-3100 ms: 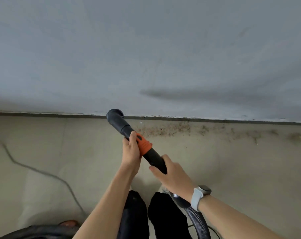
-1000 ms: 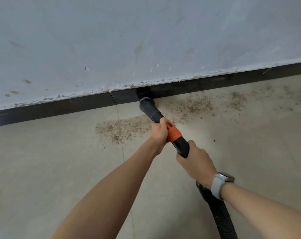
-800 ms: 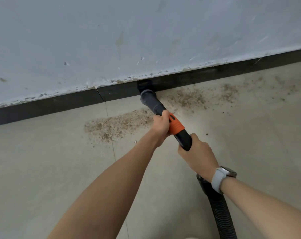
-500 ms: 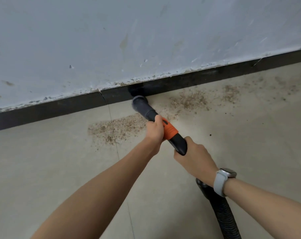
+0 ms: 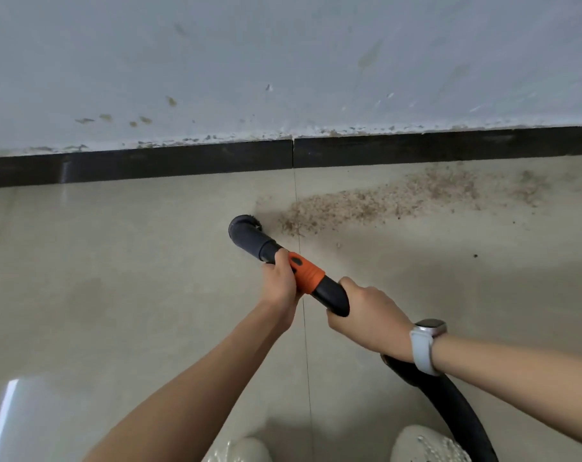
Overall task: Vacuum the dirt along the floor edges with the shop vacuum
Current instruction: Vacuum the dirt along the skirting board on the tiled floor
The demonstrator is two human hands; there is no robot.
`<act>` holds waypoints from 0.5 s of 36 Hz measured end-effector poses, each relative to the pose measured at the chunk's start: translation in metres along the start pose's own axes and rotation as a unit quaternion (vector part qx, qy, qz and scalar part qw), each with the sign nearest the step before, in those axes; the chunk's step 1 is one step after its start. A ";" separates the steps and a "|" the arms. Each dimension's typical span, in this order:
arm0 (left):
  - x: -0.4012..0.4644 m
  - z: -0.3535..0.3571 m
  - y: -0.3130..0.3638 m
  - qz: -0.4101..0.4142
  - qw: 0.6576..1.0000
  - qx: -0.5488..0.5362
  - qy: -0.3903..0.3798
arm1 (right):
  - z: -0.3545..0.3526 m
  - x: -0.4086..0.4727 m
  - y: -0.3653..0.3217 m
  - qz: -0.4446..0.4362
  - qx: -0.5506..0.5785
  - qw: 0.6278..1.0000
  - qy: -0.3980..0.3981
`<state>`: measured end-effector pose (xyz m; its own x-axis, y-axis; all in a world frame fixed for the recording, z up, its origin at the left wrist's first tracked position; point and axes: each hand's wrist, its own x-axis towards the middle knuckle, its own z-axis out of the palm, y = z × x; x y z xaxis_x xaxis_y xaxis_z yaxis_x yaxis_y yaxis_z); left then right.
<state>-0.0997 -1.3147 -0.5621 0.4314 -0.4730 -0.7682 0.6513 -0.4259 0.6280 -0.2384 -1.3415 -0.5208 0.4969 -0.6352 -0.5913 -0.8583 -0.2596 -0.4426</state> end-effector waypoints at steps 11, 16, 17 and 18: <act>0.028 0.035 0.025 -0.011 0.998 0.040 -0.042 | -0.014 0.031 0.005 0.048 0.068 0.996 0.030; 0.031 0.065 0.041 -0.023 0.994 0.071 -0.079 | -0.031 0.042 0.015 0.065 0.087 0.992 0.072; 0.031 0.070 0.044 -0.024 0.994 0.069 -0.084 | -0.035 0.043 0.017 0.066 0.081 0.991 0.080; 0.030 0.074 0.046 -0.025 0.994 0.066 -0.088 | -0.040 0.045 0.019 0.065 0.073 0.991 0.087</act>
<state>-0.1027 -1.4061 -0.5470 0.2774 -0.5720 -0.7719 0.5769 -0.5433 0.6099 -0.2371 -1.4038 -0.5287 0.3426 -0.7760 -0.5295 -0.8799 -0.0674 -0.4704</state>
